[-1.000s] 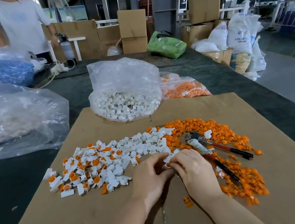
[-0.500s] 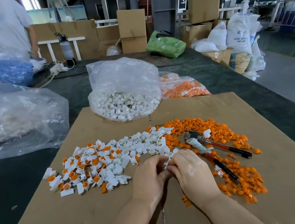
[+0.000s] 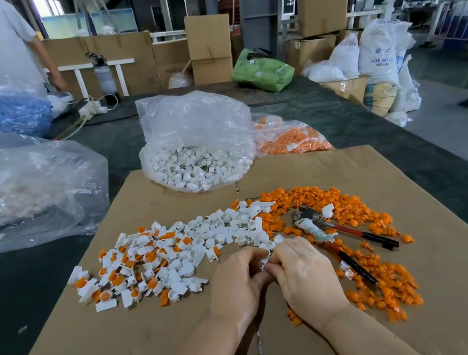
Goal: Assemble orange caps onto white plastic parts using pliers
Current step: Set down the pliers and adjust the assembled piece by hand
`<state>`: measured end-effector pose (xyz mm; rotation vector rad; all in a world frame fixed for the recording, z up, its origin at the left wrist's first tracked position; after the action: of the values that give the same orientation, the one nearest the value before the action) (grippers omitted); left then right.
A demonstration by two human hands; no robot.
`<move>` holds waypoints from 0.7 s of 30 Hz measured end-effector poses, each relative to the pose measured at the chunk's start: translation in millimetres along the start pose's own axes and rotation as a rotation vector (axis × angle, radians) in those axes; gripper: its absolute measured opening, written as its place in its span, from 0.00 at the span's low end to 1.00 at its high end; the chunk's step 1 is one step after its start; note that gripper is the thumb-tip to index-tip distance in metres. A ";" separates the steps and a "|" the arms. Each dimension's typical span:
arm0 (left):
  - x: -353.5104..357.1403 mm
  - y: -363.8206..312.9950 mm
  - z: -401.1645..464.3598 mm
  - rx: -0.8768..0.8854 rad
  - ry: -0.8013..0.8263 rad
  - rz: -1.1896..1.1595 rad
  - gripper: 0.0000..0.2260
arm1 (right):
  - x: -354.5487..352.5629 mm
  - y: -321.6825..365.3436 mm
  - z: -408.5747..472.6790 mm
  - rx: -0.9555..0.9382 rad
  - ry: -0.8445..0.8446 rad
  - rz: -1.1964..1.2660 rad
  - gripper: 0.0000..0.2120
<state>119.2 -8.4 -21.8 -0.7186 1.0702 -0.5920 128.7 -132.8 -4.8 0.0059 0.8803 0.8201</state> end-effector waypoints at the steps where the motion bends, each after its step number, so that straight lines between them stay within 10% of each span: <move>1: -0.5 -0.5 0.3 -0.004 0.001 -0.008 0.13 | -0.4 0.1 0.0 0.002 -0.003 0.006 0.09; 21: -7.3 -1.6 -1.0 -0.098 -0.012 -0.157 0.13 | -1.5 -6.4 -1.7 0.017 -0.073 0.107 0.05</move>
<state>115.5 -4.2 -16.8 -0.8961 1.0432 -0.6724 131.1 -138.8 -7.0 0.0976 0.8226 0.9065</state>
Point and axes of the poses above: each hand's wrist, its own z-axis towards the middle knuckle, its own x-axis out of the palm, y = z × x, the point moved 2 cm from there along z, towards the middle knuckle, and after that the axes turned 7 degrees about -y, right-handed, at the moved point
